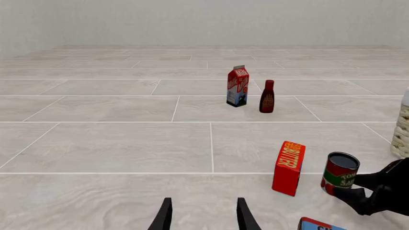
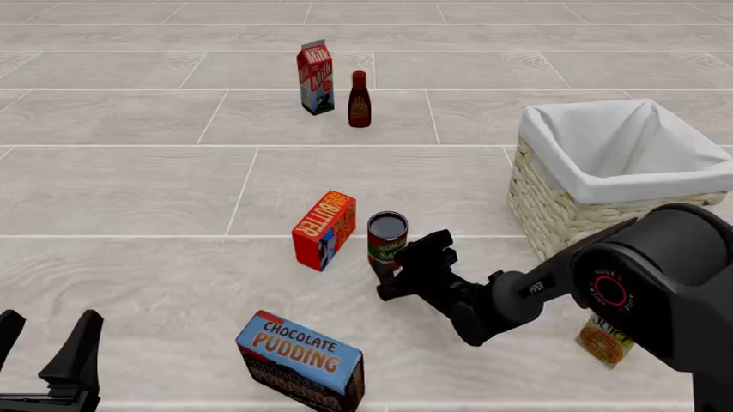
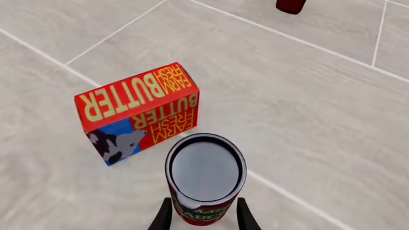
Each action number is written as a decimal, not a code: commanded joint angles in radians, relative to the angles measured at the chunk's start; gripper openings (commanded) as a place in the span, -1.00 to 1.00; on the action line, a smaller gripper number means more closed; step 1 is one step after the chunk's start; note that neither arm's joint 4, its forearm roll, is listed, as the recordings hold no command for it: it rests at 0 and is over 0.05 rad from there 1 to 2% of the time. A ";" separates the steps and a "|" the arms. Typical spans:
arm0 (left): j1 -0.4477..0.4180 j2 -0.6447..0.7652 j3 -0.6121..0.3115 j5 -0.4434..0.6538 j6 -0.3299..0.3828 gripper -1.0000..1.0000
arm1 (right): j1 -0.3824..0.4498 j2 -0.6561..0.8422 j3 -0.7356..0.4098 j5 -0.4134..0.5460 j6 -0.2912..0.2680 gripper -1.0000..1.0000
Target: Pick the tomato sauce and place it in the basket.
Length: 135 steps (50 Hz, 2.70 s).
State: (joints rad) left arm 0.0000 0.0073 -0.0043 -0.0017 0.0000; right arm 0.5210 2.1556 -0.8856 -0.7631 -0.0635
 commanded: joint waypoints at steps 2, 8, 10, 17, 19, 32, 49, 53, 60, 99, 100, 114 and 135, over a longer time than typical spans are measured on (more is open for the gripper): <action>0.000 0.000 0.000 0.000 0.000 1.00 | 0.000 0.001 -0.004 0.005 -0.002 1.00; 0.000 0.000 0.000 0.000 0.000 1.00 | 0.000 0.005 -0.011 0.009 -0.002 1.00; 0.000 0.000 0.000 0.000 0.000 1.00 | 0.000 0.004 -0.010 0.008 -0.003 1.00; 0.000 0.000 0.000 0.000 0.000 1.00 | 0.000 0.003 -0.013 0.012 -0.003 1.00; 0.000 0.000 0.000 0.000 0.000 1.00 | 0.001 0.003 -0.013 0.013 -0.003 1.00; 0.000 0.000 0.000 0.000 0.000 1.00 | 0.000 0.010 -0.019 0.013 -0.003 1.00; 0.000 0.000 0.000 0.000 0.000 1.00 | -0.001 0.017 -0.026 0.012 -0.006 1.00; 0.000 0.000 0.000 0.000 0.000 1.00 | 0.000 0.014 -0.028 0.016 -0.007 1.00; 0.000 0.000 0.000 0.000 0.000 1.00 | 0.002 0.020 -0.034 0.017 -0.007 1.00; 0.000 0.000 0.000 0.000 0.000 1.00 | 0.021 0.012 -0.023 0.008 -0.049 -1.00; 0.000 0.000 0.000 0.000 0.000 1.00 | 0.022 0.009 -0.022 0.010 -0.047 -1.00; 0.000 0.000 0.000 0.000 0.000 1.00 | 0.038 -0.071 0.029 0.012 -0.064 -1.00; 0.000 0.000 0.000 0.000 0.000 1.00 | 0.066 -0.546 0.183 0.207 -0.048 -1.00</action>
State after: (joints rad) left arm 0.0000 0.0073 -0.0043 -0.0017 0.0000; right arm 0.5742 1.8262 -0.7578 -0.6526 -0.1334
